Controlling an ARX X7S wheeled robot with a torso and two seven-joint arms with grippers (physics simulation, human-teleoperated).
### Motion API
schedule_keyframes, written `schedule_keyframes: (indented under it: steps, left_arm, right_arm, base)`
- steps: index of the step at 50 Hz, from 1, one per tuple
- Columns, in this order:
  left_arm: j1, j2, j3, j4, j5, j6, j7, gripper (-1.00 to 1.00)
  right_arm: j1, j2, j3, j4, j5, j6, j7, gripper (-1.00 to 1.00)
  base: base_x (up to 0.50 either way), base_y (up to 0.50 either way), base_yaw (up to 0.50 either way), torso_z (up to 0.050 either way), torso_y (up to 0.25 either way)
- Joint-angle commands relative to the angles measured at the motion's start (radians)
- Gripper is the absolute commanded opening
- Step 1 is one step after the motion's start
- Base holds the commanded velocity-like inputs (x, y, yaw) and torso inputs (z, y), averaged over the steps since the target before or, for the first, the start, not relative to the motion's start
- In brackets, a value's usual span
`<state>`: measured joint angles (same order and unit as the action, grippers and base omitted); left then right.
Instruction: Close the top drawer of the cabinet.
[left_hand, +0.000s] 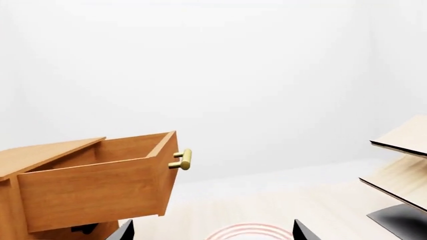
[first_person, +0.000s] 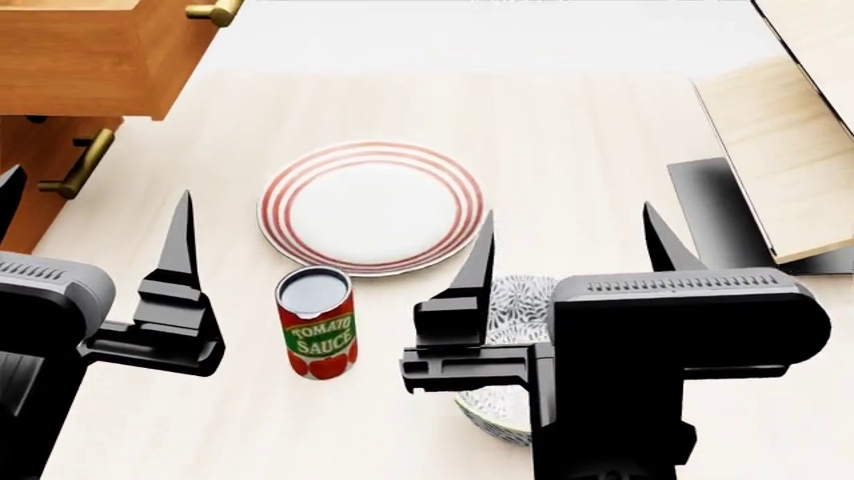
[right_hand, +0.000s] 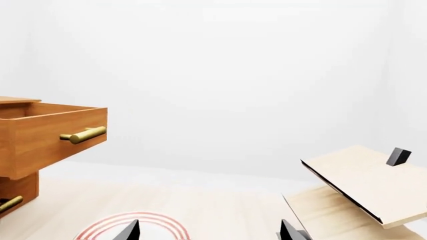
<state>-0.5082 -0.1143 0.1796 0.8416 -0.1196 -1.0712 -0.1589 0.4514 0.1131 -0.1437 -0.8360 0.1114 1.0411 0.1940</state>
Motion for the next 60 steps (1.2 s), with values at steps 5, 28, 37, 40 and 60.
schedule_keyframes:
  steps: [5, 28, 37, 40, 60]
  left_arm:
    - [0.013, -0.014, 0.009, -0.028, -0.008, 0.038, -0.010, 1.00]
    - [0.022, -0.005, -0.007, -0.025, -0.060, 0.012, -0.009, 1.00]
    - [-0.026, 0.034, 0.076, -0.061, -0.066, -0.006, -0.030, 1.00]
    - [-0.051, 0.064, 0.108, -0.114, -0.082, -0.008, -0.026, 1.00]
    - [-0.408, 0.100, 0.197, -0.920, -0.083, 0.460, -0.041, 1.00]
  right_arm:
    - [0.000, 0.012, -0.013, 0.010, 0.007, -0.013, 0.016, 1.00]
    - [-0.027, 0.014, -0.022, 0.041, 0.032, -0.060, 0.027, 1.00]
    - [-0.034, 0.026, -0.057, 0.057, 0.021, -0.077, 0.040, 1.00]
    - [-0.037, 0.029, -0.062, 0.066, 0.021, -0.087, 0.042, 1.00]
    - [-0.070, 0.049, -0.086, 0.054, 0.033, -0.129, 0.047, 1.00]
  base:
    - [0.50, -0.04, 0.00, 0.000, 0.000]
    - [0.41, -0.04, 0.00, 0.000, 0.001]
    - [0.00, 0.00, 0.00, 0.000, 0.000]
    - [0.00, 0.00, 0.00, 0.000, 0.000]
    - [0.00, 0.00, 0.00, 0.000, 0.000]
